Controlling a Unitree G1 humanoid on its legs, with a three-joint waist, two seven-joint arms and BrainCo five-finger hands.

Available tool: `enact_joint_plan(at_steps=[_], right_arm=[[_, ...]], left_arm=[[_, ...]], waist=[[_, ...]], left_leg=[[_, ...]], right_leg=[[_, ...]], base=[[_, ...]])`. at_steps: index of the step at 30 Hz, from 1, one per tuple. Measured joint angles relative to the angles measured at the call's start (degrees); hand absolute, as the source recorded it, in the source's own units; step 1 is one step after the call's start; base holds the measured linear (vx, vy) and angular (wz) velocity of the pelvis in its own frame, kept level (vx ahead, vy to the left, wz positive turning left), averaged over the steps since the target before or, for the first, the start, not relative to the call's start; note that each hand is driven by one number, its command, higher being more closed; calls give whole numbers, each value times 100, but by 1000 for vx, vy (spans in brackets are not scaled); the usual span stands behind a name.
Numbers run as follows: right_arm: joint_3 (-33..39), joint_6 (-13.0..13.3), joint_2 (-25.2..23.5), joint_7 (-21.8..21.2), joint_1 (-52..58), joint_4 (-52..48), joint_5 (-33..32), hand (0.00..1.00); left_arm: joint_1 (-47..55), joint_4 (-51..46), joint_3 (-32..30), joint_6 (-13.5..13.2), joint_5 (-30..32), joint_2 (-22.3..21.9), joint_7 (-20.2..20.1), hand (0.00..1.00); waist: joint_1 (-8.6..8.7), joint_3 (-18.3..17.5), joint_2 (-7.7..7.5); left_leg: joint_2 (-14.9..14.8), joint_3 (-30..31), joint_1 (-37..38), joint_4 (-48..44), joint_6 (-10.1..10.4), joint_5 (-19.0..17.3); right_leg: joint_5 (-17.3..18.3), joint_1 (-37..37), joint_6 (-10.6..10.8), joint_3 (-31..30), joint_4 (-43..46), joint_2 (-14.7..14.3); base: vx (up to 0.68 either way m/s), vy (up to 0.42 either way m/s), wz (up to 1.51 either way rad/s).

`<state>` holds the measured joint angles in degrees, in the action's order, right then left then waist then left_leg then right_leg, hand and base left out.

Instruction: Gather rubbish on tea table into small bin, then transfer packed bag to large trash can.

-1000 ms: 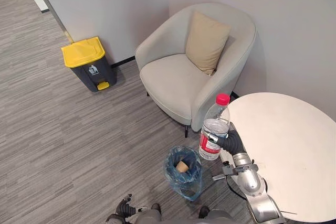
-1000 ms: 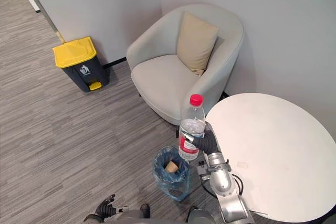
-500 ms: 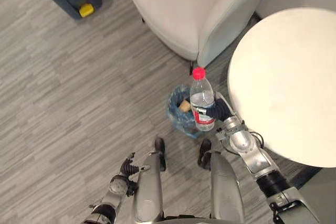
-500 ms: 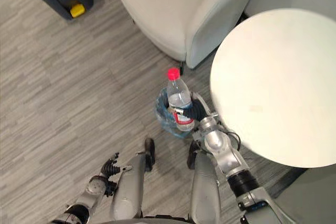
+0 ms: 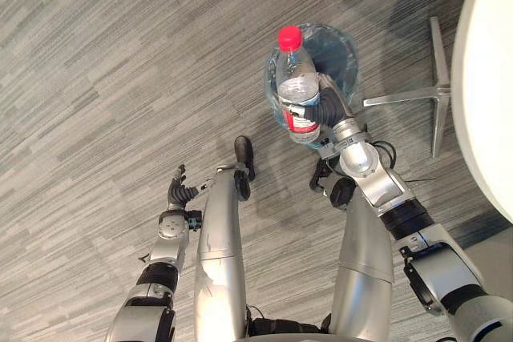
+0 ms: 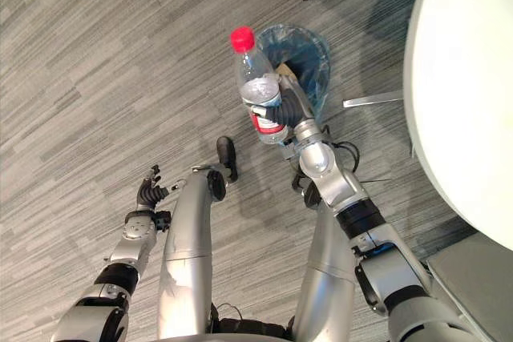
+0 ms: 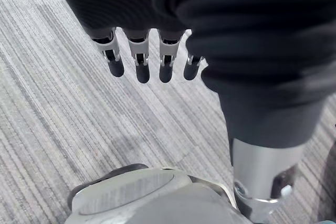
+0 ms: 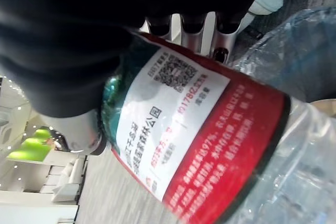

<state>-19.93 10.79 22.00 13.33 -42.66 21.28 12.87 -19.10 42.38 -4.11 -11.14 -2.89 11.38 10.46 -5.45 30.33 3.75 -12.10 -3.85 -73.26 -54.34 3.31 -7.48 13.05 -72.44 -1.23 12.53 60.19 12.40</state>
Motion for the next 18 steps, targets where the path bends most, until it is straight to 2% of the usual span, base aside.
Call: enact_joint_plan(at_steps=[4, 13, 17, 18], right_arm=[[194, -110, 37, 118, -293, 563, 5, 100], [570, -265, 103, 541, -961, 1489, 74, 100], [607, -333, 161, 584, -1188, 1649, 128, 100], [611, -348, 166, 639, -1270, 1701, 128, 0]], left_arm=[[-31, -87, -29, -110, -146, -17, 79, 0], [-30, -135, -29, -160, -390, -4, 97, 0], [-30, -136, -27, -164, -430, -2, 99, 0], [-30, -136, -26, -163, -430, -1, 104, 0]], waist=[[-27, 3, -3], [-25, 0, 0], [-25, -9, -1], [-26, -9, 0]], left_leg=[[17, 28, -333, -173, -3, 0], [5, 67, -538, -218, -10, -6], [6, 77, -606, -219, -12, -5], [6, 82, -627, -224, -18, -1]], right_leg=[[73, -320, -53, 8, 231, 80], [110, -509, -57, 32, 294, 75], [115, -567, -60, 44, 296, 76], [118, -585, -65, 50, 304, 76]], base=[[-12, 29, 12], [-8, 33, 1], [1, 39, 1], [-4, 33, 2]])
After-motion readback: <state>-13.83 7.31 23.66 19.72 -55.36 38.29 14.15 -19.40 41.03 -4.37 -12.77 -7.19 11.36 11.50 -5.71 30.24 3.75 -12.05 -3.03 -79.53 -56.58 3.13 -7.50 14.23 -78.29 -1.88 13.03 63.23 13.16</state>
